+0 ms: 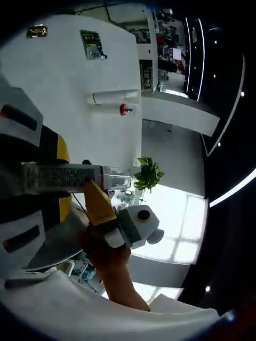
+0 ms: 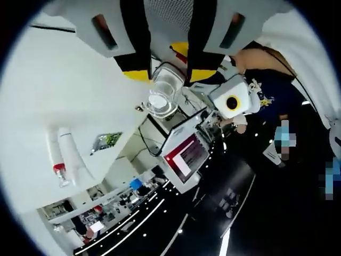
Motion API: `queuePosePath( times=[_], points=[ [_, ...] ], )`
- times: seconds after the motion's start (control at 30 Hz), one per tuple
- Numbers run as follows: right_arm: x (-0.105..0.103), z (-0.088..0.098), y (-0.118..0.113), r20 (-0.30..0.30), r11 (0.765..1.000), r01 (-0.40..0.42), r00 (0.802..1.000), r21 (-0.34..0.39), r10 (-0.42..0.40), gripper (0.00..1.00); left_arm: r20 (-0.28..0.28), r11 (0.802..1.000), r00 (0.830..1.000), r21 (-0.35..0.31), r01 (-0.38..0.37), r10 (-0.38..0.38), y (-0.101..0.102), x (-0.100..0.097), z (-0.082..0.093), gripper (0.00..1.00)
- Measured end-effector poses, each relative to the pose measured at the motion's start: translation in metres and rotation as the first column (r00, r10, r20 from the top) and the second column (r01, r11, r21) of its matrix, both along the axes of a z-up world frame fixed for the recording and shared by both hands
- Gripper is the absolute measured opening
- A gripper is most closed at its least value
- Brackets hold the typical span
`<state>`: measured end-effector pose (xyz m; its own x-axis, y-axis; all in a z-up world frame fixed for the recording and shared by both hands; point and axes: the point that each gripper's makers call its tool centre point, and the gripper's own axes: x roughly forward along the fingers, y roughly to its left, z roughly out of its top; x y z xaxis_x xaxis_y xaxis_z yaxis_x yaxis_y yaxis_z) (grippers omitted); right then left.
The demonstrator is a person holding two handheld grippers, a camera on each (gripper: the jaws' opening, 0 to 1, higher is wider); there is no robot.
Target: Arrange the skincare products in the storage area until every visible bottle or jar stands upright without overlapping.
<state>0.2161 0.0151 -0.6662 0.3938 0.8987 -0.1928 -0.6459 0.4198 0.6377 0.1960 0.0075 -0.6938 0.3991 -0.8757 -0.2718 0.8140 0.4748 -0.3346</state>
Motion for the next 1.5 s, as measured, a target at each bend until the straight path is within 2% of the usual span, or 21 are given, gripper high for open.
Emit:
queuePosePath(
  times=[0.1, 0.3, 0.4, 0.47, 0.6, 0.7, 0.8, 0.87, 0.93, 1.0, 1.03, 1.13, 1.2, 1.23, 1.33, 1.37, 1.4, 1.43, 1.47, 1.5],
  points=[
    [-0.002, 0.010, 0.001, 0.054, 1.000, -0.014, 0.998, -0.007, 0.014, 0.22, -0.008, 0.999, 1.000, -0.032, 0.007, -0.007, -0.004, -0.002, 0.005, 0.20],
    [-0.005, 0.013, 0.002, 0.085, 0.998, -0.036, 0.996, -0.051, 0.040, 0.22, -0.006, 0.999, 1.000, -0.045, 0.020, -0.021, -0.005, -0.004, 0.006, 0.20],
    [-0.009, 0.018, 0.004, 0.152, 0.995, -0.049, 0.986, -0.089, 0.062, 0.22, 0.000, 0.998, 1.000, -0.054, 0.027, -0.027, -0.006, -0.006, 0.008, 0.20],
    [-0.012, 0.014, 0.006, 0.178, 0.985, -0.079, 0.978, -0.154, 0.106, 0.21, 0.013, 0.999, 0.999, -0.024, 0.034, -0.033, -0.007, -0.007, 0.004, 0.20],
    [-0.010, 0.009, 0.009, 0.189, 0.964, -0.137, 0.965, -0.228, 0.182, 0.21, 0.022, 1.000, 1.000, 0.021, 0.012, -0.012, -0.007, -0.005, -0.004, 0.20],
    [-0.007, 0.007, 0.012, 0.218, 0.945, -0.167, 0.948, -0.281, 0.232, 0.20, 0.081, 0.997, 0.996, 0.063, -0.041, 0.036, -0.003, 0.003, -0.006, 0.21],
    [-0.003, 0.004, 0.016, 0.228, 0.939, -0.165, 0.944, -0.300, 0.239, 0.20, 0.094, 0.993, 0.994, 0.097, -0.069, 0.060, 0.000, 0.006, -0.011, 0.22],
    [0.000, -0.001, 0.016, 0.221, 0.935, -0.162, 0.946, -0.315, 0.238, 0.20, 0.099, 0.986, 0.991, 0.132, -0.101, 0.089, 0.003, 0.012, -0.018, 0.26],
    [0.003, -0.003, 0.014, 0.231, 0.930, -0.161, 0.942, -0.331, 0.245, 0.21, 0.096, 0.969, 0.990, 0.218, -0.119, 0.100, 0.008, 0.016, -0.031, 0.32],
    [0.010, -0.007, 0.009, 0.239, 0.927, -0.152, 0.940, -0.344, 0.243, 0.21, 0.101, 0.953, 0.988, 0.269, -0.138, 0.115, 0.010, 0.021, -0.039, 0.38],
    [0.015, -0.009, 0.004, 0.240, 0.927, -0.143, 0.942, -0.346, 0.234, 0.21, 0.117, 0.936, 0.986, 0.316, -0.153, 0.122, 0.012, 0.024, -0.043, 0.39],
    [0.031, -0.012, -0.006, 0.253, 0.936, -0.105, 0.947, -0.336, 0.197, 0.21, 0.134, 0.914, 0.982, 0.366, -0.174, 0.134, 0.012, 0.029, -0.052, 0.39],
    [0.043, -0.017, -0.013, 0.273, 0.932, -0.082, 0.944, -0.352, 0.186, 0.21, 0.106, 0.906, 0.984, 0.385, -0.174, 0.144, 0.011, 0.028, -0.060, 0.36],
    [0.051, -0.020, -0.018, 0.270, 0.932, -0.072, 0.947, -0.356, 0.176, 0.21, 0.095, 0.893, 0.981, 0.406, -0.196, 0.172, 0.014, 0.030, -0.065, 0.34],
    [0.070, -0.024, -0.029, 0.276, 0.926, -0.023, 0.952, -0.376, 0.135, 0.21, 0.134, 0.837, 0.978, 0.507, -0.207, 0.160, 0.023, 0.034, -0.079, 0.31],
    [0.077, -0.023, -0.032, 0.278, 0.929, -0.019, 0.952, -0.371, 0.131, 0.21, 0.113, 0.819, 0.980, 0.538, -0.201, 0.166, 0.026, 0.033, -0.086, 0.31],
    [0.082, -0.022, -0.034, 0.286, 0.928, -0.010, 0.950, -0.372, 0.125, 0.21, 0.111, 0.822, 0.980, 0.533, -0.201, 0.168, 0.025, 0.034, -0.087, 0.31],
    [0.092, -0.023, -0.037, 0.298, 0.924, 0.010, 0.948, -0.381, 0.113, 0.21, 0.103, 0.796, 0.978, 0.568, -0.208, 0.182, 0.032, 0.035, -0.094, 0.30],
    [0.099, -0.024, -0.038, 0.303, 0.921, 0.011, 0.946, -0.390, 0.116, 0.21, 0.073, 0.769, 0.978, 0.609, -0.197, 0.193, 0.039, 0.032, -0.101, 0.28],
    [0.106, -0.027, -0.040, 0.315, 0.916, 0.024, 0.942, -0.401, 0.113, 0.21, 0.048, 0.769, 0.981, 0.614, -0.179, 0.190, 0.038, 0.030, -0.105, 0.27]
  ],
)
